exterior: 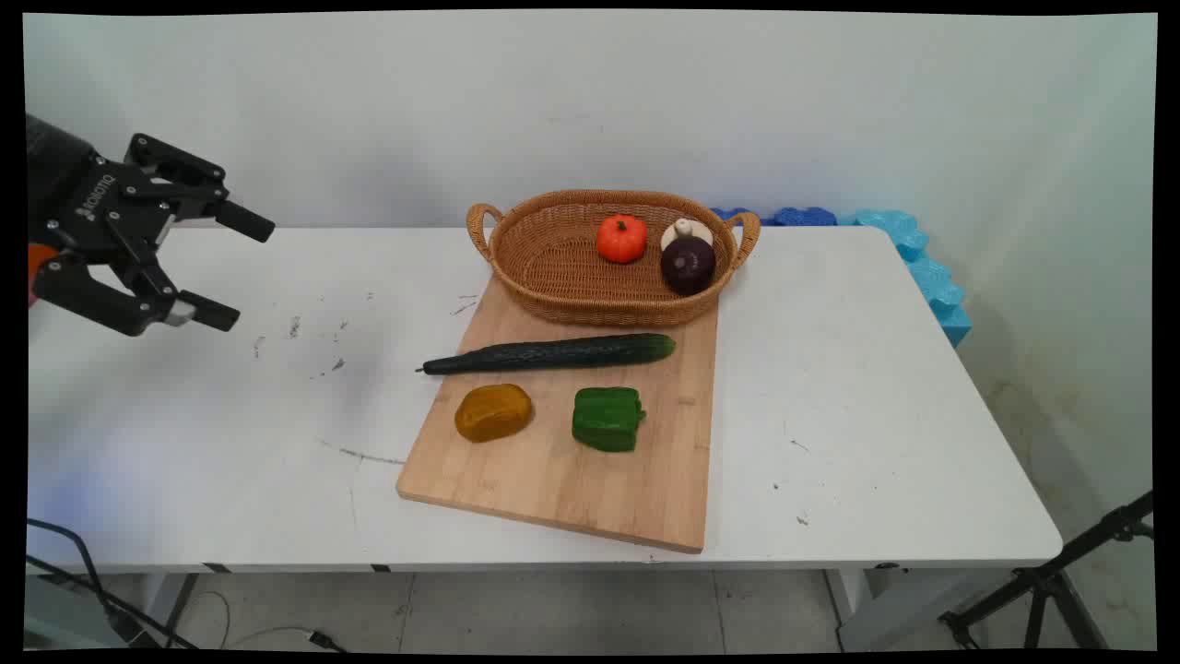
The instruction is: Pick up the cucumber from the cutting board
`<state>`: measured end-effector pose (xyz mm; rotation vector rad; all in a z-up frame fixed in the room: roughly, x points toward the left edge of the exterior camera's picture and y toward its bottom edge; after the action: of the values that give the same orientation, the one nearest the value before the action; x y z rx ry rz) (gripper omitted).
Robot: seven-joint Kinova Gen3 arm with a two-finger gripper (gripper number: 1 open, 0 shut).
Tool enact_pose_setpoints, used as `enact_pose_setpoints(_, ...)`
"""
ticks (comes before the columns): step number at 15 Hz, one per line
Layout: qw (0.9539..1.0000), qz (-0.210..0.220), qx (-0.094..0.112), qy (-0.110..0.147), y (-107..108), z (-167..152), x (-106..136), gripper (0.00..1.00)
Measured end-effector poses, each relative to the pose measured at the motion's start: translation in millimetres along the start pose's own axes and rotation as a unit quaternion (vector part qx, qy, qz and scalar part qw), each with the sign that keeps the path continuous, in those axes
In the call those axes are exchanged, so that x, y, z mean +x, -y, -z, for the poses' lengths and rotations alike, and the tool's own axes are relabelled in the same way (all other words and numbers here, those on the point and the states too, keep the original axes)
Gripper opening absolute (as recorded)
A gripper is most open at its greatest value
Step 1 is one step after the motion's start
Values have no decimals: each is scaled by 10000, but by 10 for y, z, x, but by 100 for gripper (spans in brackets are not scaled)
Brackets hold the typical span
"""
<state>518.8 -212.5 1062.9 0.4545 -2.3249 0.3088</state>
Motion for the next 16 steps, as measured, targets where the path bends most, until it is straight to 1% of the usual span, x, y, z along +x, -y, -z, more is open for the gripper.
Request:
enact_pose_setpoints(6,9998,88,159,-19,87,-45,48,100)
enact_pose_setpoints(10,9995,230,237,22,241,-145,179,100)
enact_pose_setpoints(13,9988,321,324,165,440,-309,312,100)
enact_pose_setpoints(16,9974,419,397,421,651,-551,394,100)
